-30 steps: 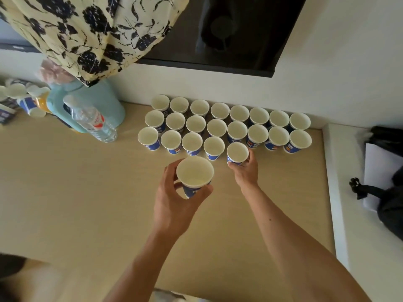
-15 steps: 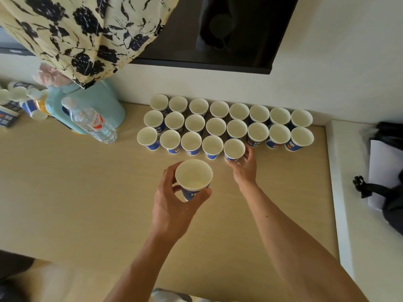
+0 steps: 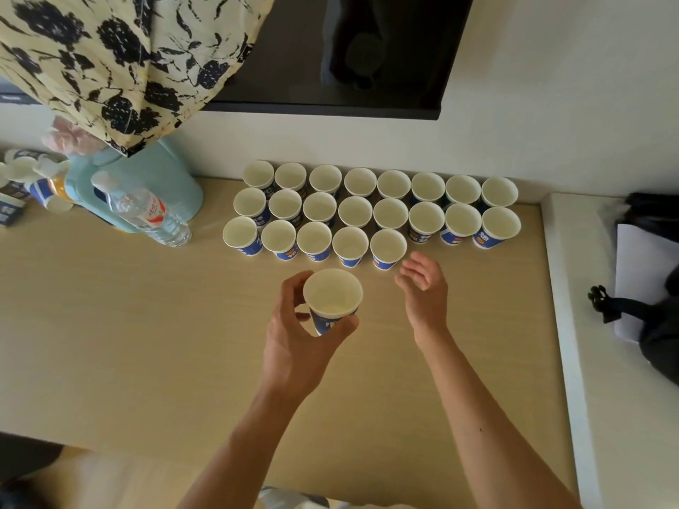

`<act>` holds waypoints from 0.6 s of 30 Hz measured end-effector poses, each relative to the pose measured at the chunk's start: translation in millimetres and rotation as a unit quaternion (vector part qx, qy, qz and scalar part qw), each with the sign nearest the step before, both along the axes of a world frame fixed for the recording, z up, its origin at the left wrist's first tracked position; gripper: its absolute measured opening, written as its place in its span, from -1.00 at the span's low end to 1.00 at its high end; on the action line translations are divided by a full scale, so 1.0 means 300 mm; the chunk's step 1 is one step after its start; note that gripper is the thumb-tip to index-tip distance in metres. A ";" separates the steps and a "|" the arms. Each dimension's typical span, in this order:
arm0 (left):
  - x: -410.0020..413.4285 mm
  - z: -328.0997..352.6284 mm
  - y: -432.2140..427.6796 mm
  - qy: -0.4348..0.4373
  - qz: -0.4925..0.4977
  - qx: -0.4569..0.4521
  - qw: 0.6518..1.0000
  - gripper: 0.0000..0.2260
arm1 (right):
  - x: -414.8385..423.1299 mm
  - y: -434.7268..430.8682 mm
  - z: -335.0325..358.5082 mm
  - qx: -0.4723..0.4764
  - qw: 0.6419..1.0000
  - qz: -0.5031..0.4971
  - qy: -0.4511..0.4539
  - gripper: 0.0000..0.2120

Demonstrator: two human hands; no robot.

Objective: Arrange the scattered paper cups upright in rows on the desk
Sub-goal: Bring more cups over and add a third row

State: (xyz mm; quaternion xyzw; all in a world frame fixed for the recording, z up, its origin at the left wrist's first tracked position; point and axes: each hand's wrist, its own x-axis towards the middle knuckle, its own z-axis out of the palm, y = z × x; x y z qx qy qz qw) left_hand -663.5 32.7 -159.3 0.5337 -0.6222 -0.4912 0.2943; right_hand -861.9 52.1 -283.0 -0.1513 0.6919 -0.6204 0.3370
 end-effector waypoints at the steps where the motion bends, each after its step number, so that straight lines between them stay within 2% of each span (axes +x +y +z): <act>1: -0.014 -0.002 -0.005 -0.004 -0.004 0.004 1.000 -0.41 | 0.005 0.027 0.043 -0.023 0.999 0.035 0.002 -0.60; 3: -0.043 -0.008 -0.015 -0.003 -0.017 0.010 1.000 -0.43 | 0.005 0.078 0.119 -0.058 0.991 0.123 0.011 -0.59; 6: -0.091 -0.015 -0.029 -0.003 -0.056 0.004 0.998 -0.43 | -0.006 0.128 0.204 -0.091 0.959 0.267 0.007 -0.47; 8: -0.121 -0.023 -0.036 0.000 -0.091 0.001 0.996 -0.44 | -0.019 0.138 0.236 -0.089 0.945 0.315 0.030 -0.40; 15: -0.178 -0.022 -0.045 -0.006 -0.162 -0.013 0.987 -0.42 | -0.058 0.143 0.254 -0.095 0.950 0.293 0.051 -0.37; 18: -0.171 -0.028 -0.047 -0.030 -0.182 -0.009 0.983 -0.35 | -0.074 0.147 0.233 -0.092 0.956 0.274 0.053 -0.38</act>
